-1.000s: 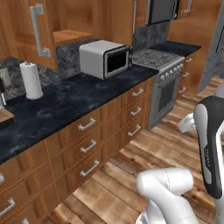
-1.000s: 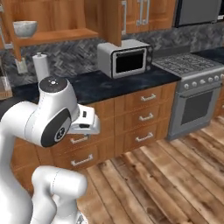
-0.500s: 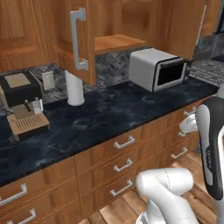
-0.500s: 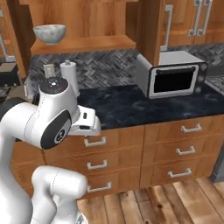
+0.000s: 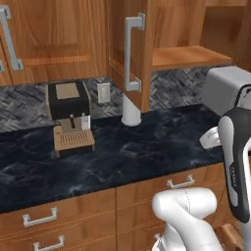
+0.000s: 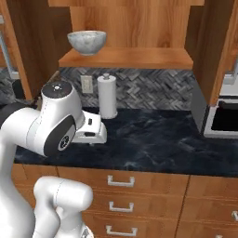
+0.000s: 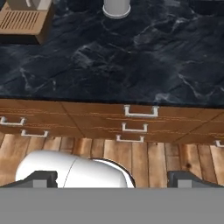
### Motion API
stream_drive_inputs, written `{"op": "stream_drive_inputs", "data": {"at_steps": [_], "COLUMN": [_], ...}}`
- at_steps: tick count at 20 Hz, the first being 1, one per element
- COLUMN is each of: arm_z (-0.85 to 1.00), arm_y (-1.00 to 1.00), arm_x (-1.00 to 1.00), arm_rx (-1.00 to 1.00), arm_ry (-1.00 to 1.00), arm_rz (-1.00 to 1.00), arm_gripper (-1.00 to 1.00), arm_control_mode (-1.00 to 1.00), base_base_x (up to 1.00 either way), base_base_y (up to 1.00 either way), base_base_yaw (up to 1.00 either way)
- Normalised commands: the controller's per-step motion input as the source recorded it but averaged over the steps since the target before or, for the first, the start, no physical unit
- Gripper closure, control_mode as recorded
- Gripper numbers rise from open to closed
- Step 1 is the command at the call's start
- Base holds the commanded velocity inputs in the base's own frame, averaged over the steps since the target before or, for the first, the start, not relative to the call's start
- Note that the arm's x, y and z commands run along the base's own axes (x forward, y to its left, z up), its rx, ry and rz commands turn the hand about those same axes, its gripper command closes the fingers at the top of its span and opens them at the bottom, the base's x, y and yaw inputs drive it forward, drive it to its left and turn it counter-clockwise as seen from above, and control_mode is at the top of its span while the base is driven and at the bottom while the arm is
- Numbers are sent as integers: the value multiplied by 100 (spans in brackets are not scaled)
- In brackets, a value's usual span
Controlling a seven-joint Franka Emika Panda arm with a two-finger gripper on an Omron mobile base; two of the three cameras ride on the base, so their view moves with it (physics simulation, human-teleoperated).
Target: Pick up the bowls from the cabinet and place each bowl in front of a stool on the dining counter.
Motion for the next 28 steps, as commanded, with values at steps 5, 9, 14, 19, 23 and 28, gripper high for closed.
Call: {"op": "stream_drive_inputs", "data": {"at_steps": [5, 9, 14, 19, 23, 28], "arm_z": [0, 0, 0, 0, 0, 0], "arm_y": [0, 0, 0, 0, 0, 0], "arm_x": [0, 0, 0, 0, 0, 0], "arm_rx": [0, 0, 0, 0, 0, 0], "arm_ry": [0, 0, 0, 0, 0, 0], "arm_rz": [0, 0, 0, 0, 0, 0], "arm_gripper": [-100, -100, -100, -100, -100, -100], "arm_control_mode": [100, 100, 100, 100, 100, 100], "base_base_x": [33, 23, 15, 10, 2, 66], "base_base_y": [-29, -28, -29, -55, -71, -22], "base_base_yaw": [41, 37, 32, 24, 19, 11]}}
